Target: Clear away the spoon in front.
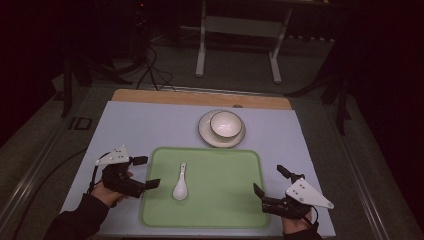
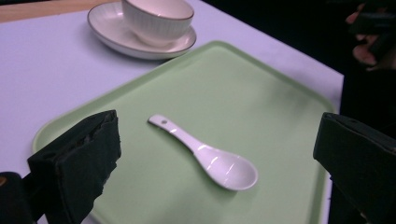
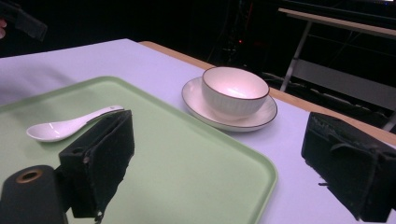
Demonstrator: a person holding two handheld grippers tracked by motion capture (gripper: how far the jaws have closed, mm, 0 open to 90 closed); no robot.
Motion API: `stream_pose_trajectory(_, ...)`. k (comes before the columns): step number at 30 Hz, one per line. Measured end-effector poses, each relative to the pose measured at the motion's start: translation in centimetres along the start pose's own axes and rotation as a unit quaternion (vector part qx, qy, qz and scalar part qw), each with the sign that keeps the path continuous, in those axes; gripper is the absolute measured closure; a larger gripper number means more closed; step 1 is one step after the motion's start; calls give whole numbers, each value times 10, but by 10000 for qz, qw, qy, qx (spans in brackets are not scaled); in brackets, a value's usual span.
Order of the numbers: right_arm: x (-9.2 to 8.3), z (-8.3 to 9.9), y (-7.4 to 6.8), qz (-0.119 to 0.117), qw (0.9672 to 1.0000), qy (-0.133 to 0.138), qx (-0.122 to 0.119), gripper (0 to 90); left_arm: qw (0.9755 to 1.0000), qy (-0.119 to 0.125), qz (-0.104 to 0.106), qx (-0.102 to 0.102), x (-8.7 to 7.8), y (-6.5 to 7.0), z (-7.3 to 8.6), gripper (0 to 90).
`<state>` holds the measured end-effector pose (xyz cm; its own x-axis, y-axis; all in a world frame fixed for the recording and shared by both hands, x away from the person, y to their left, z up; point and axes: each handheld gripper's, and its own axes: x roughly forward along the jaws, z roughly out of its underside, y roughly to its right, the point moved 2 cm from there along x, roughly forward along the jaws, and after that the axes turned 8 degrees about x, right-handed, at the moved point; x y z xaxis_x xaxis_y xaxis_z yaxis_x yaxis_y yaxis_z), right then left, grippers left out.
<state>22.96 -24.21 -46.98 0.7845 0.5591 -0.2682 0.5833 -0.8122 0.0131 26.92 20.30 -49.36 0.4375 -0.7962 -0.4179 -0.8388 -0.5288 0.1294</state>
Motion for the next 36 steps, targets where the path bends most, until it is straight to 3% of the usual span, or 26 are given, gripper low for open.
stream_pose_trajectory(10,0,3,1,-30,10000,-65,3,95,9998,69,-153,-77,1,1,16,0)
stream_pose_trajectory(19,5,11,3,-133,9995,-276,60,95,9984,129,-537,140,5,3,27,0)
stream_pose_trajectory(27,8,14,6,-175,9992,-341,148,95,9969,220,-739,155,8,1,29,0)
stream_pose_trajectory(36,9,15,7,-182,9989,-379,186,95,9972,206,-694,168,11,2,28,0)
